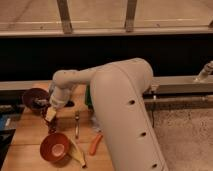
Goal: Place grapes in tray
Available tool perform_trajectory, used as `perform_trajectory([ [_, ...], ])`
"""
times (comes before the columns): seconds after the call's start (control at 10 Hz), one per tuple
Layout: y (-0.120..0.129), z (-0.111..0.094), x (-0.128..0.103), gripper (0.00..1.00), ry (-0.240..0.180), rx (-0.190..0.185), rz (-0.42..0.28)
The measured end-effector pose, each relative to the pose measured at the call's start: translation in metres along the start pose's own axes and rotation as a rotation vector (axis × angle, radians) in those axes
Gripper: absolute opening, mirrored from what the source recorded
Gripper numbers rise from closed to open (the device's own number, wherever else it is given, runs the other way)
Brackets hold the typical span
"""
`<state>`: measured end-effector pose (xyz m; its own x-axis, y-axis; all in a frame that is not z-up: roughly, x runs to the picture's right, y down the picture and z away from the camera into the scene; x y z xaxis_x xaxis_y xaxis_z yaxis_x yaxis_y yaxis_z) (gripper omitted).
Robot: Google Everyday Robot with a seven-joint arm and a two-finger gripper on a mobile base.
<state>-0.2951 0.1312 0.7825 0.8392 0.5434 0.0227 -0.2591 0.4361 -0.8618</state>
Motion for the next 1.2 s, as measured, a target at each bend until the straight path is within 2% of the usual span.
perform_trajectory([
  [0.2, 0.002, -0.03, -0.017, 0.0, -0.071, 0.02, -0.035],
  [0.4, -0.011, -0.06, -0.024, 0.0, -0.13, 0.06, -0.028],
  [0.7, -0.051, -0.114, -0.026, 0.0, -0.2, 0.154, 0.046],
  [0.9, -0.082, -0.155, -0.005, 0.0, -0.251, 0.236, 0.153],
  [1.1, -0.093, -0.186, 0.03, 0.0, -0.29, 0.305, 0.245],
  [1.2, -0.097, -0.21, 0.063, 0.0, -0.319, 0.358, 0.319],
])
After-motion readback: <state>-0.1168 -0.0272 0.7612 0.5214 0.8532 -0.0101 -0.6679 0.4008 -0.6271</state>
